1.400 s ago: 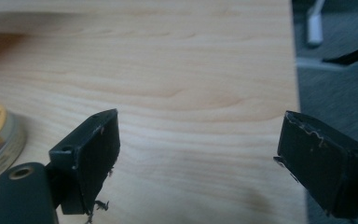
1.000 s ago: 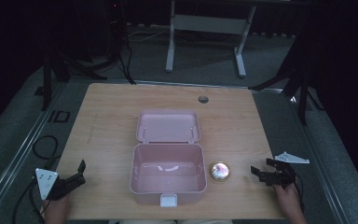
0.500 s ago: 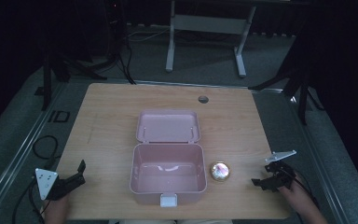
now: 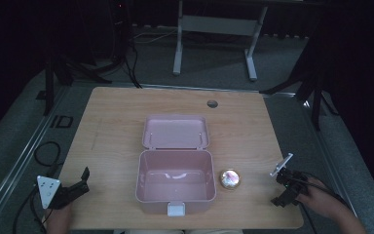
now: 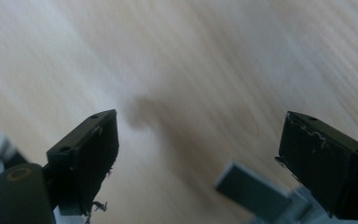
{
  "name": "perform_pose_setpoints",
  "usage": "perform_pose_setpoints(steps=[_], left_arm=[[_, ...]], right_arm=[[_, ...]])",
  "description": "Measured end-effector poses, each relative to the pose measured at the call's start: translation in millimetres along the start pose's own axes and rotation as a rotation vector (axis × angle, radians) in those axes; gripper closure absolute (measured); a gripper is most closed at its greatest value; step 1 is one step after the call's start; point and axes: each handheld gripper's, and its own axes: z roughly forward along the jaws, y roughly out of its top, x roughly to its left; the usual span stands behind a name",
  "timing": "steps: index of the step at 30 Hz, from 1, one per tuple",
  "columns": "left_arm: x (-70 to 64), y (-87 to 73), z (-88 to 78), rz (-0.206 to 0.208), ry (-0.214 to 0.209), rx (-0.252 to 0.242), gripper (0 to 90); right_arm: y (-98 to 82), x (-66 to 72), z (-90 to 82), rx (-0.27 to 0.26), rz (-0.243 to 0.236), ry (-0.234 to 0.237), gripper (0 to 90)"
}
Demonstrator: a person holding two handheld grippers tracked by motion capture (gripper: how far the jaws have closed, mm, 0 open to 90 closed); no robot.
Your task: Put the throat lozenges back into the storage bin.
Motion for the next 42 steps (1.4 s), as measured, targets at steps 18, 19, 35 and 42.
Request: perform_pose_setpoints(steps=[18, 19, 35, 42], left_arm=[[0.0, 0.0, -0.1, 0.000, -0.006, 0.002, 0.5], [0.0, 0.0, -0.2, 0.001, -0.006, 0.002, 0.5], [0.1, 0.2, 0.0, 0.001, -0.011, 0.005, 0.5], [0.1, 0.1, -0.1, 0.002, -0.013, 0.004, 0.5]], right_arm=[[40.5, 15.0, -9.3, 0.220, -0.135, 0.023, 13.1], [42.5, 15.9, -9.1, 0.223, -0.141, 0.025, 13.1], [78.1, 30.4, -9.9, 0.182, -0.226, 0.009, 13.7], [99.4, 38.7, -6.9, 0.169, -0.278, 0.000, 13.8]])
